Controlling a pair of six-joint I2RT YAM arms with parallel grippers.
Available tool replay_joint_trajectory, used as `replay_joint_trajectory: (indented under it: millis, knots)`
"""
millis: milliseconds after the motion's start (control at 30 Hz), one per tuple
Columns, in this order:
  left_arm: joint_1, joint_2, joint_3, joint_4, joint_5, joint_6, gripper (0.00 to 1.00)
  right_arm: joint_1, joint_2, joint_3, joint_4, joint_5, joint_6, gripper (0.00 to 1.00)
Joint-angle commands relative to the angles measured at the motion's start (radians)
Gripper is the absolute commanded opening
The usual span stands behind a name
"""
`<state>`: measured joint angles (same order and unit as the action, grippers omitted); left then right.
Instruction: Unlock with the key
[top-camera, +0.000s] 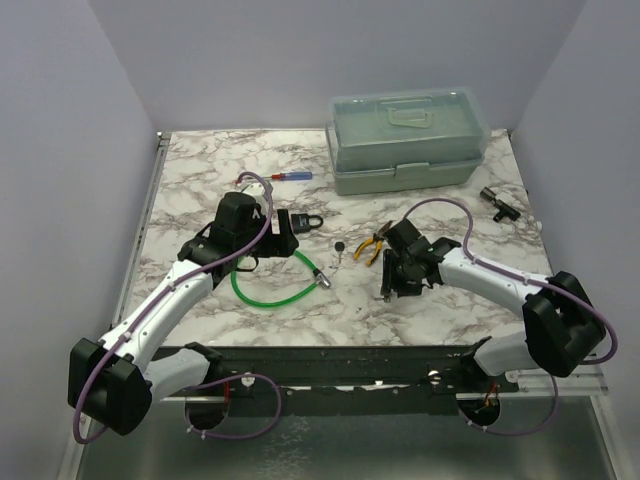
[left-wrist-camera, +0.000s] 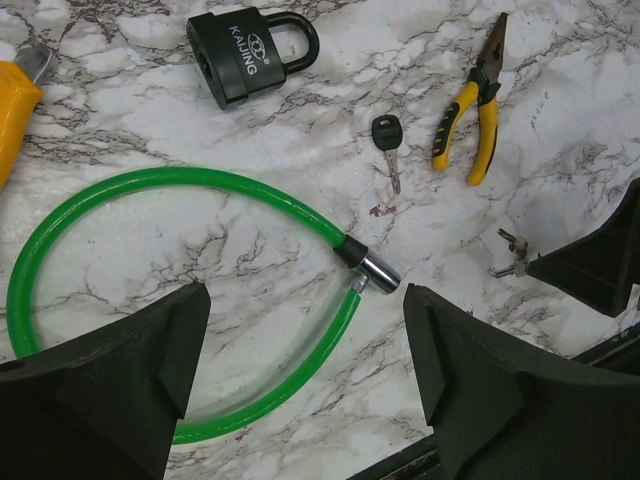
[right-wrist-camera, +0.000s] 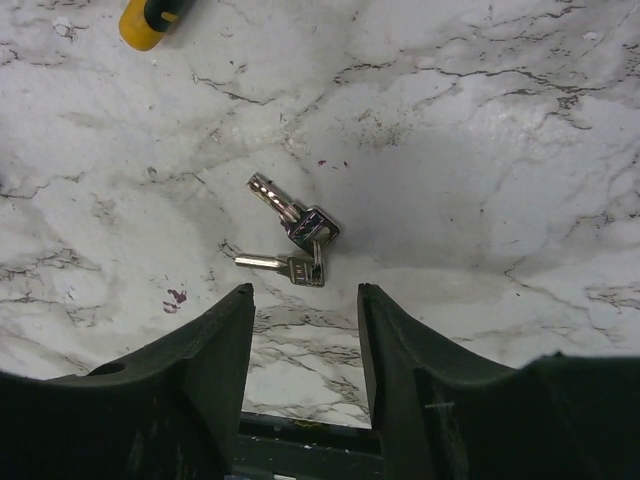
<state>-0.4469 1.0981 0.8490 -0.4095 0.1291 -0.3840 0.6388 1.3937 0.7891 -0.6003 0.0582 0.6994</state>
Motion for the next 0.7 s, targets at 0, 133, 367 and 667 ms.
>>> replay_joint_trajectory:
  millis: [0, 133, 367, 667]
  knots:
    - [-0.004, -0.016, 0.038, -0.018, -0.029, 0.011, 0.85, 0.024, 0.035, 0.044, -0.018, 0.073, 0.026, 0.5]
    - [-0.004, -0.022, 0.038, -0.019, -0.031, 0.01, 0.84, 0.033, 0.078, 0.062, -0.016, 0.096, 0.031, 0.49]
    - [-0.006, -0.024, 0.039, -0.02, -0.029, 0.01, 0.84, 0.044, 0.142, 0.087, -0.021, 0.148, 0.039, 0.48]
    - [-0.006, -0.027, 0.039, -0.021, -0.03, 0.009, 0.84, 0.056, 0.201, 0.088, -0.021, 0.183, 0.05, 0.45]
